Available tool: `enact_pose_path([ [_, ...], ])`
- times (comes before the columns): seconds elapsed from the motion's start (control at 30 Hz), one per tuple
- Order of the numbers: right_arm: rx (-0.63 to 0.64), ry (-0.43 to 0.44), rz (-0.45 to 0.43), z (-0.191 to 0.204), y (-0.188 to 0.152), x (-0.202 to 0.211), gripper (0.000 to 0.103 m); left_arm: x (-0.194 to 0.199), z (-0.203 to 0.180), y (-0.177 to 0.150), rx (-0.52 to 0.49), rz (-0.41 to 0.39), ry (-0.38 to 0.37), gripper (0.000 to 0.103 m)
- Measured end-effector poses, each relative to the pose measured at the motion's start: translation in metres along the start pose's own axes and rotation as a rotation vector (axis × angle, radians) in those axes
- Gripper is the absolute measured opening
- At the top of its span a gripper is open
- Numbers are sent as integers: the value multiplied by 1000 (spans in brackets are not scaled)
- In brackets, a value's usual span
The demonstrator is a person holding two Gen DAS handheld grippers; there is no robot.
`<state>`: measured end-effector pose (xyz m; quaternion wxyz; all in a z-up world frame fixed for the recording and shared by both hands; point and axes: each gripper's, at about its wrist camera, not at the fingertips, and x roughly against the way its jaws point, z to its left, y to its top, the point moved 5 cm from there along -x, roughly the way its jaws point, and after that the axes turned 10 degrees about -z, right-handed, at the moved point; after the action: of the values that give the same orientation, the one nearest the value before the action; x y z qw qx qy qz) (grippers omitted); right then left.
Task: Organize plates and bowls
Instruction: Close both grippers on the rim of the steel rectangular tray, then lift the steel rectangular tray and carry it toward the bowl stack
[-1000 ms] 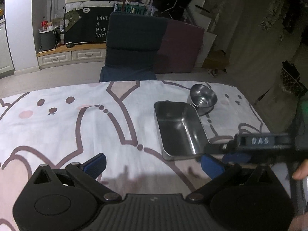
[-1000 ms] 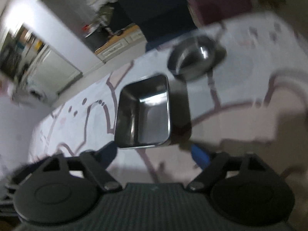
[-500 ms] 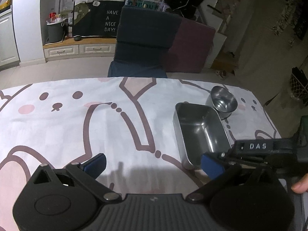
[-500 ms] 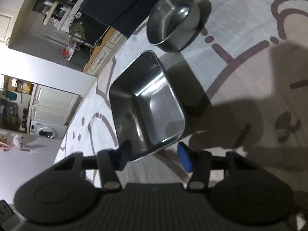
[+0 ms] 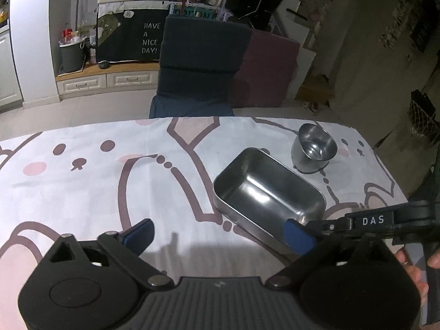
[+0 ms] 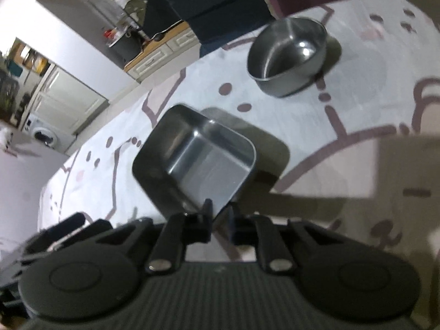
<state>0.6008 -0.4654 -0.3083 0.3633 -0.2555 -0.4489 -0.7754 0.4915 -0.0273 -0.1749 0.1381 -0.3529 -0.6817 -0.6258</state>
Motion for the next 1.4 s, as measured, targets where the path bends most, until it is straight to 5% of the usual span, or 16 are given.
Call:
enact_pose_path([
  [0.37, 282, 30, 2, 11, 2, 6, 6, -32, 4, 1, -30, 39, 13, 58],
  [0.6, 292, 35, 10, 9, 4, 5, 4, -51, 4, -9, -37, 87, 36, 8],
  [0.97, 265, 62, -20, 9, 3, 17, 4, -30, 4, -2, -31, 47, 22, 2],
  [1.4, 269, 185, -65, 69, -13, 71, 4, 80, 35, 6, -1, -31, 74, 3],
])
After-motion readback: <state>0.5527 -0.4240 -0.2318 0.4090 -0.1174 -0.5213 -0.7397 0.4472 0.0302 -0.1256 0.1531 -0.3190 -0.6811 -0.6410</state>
